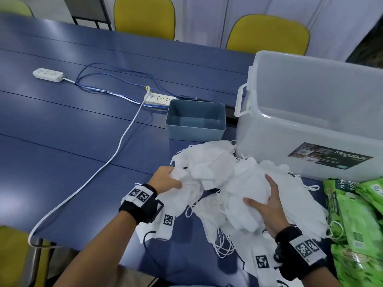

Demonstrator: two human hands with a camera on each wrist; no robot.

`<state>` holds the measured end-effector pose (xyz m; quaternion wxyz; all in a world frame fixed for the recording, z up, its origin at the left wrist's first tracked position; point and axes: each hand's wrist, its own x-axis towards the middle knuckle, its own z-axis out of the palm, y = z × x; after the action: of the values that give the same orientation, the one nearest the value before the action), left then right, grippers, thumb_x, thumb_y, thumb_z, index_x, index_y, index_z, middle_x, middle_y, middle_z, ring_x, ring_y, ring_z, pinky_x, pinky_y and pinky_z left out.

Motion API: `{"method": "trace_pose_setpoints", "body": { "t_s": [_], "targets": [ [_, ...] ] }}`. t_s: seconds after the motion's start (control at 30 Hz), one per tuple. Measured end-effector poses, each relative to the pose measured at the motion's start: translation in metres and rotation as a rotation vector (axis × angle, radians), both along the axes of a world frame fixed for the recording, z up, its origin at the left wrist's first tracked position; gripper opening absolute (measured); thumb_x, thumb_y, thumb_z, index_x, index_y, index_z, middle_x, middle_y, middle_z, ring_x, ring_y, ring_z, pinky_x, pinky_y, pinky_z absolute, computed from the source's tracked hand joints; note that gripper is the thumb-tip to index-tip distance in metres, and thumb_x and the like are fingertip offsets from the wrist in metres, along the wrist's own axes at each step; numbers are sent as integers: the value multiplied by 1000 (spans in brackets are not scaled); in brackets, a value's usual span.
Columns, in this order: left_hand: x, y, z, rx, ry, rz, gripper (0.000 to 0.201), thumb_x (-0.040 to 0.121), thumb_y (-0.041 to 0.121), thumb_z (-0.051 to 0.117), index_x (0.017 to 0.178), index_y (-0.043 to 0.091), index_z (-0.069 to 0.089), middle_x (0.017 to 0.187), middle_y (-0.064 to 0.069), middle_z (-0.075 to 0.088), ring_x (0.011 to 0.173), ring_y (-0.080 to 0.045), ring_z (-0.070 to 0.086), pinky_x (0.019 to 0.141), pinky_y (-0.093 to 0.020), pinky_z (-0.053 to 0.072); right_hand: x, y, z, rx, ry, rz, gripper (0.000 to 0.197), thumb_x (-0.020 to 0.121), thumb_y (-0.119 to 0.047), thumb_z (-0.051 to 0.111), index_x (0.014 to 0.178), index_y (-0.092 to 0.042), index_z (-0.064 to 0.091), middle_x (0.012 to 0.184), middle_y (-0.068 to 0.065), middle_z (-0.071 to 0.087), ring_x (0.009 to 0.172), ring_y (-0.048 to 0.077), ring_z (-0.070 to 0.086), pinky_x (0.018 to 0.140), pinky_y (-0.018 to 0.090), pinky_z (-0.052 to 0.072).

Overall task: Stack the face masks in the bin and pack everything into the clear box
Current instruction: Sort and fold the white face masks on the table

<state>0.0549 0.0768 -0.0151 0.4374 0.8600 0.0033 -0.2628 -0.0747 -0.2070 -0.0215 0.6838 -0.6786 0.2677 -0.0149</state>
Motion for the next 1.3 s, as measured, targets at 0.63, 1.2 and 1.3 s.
{"method": "trace_pose_setpoints", "body": {
  "t_s": [0.63, 1.2, 1.3],
  "targets": [
    [-21, -31, 125, -655, -444, -194, 35, 62, -1, 75, 60, 32, 65, 82, 0, 73, 85, -15, 68, 76, -26, 52, 10, 16, 45, 107, -124, 179, 22, 81, 0, 68, 83, -19, 79, 100, -6, 74, 102, 13, 65, 91, 28, 47],
    [-23, -59, 99, -348, -944, -376, 41, 59, -10, 54, 73, 28, 51, 92, 11, 62, 90, -13, 56, 83, -28, 42, 20, -2, 47, 168, -209, -49, 55, 49, -51, 88, 77, -8, 71, 93, 7, 65, 94, 20, 62, 101, 40, 42],
    [-16, -47, 98, -451, -778, -165, 26, 63, -2, 50, 68, 23, 51, 71, 3, 57, 68, -13, 52, 66, -24, 41, 19, -4, 49, 156, -211, -81, 52, 60, -44, 82, 83, 0, 68, 97, 8, 65, 101, 23, 61, 107, 43, 39]
  ]
}}
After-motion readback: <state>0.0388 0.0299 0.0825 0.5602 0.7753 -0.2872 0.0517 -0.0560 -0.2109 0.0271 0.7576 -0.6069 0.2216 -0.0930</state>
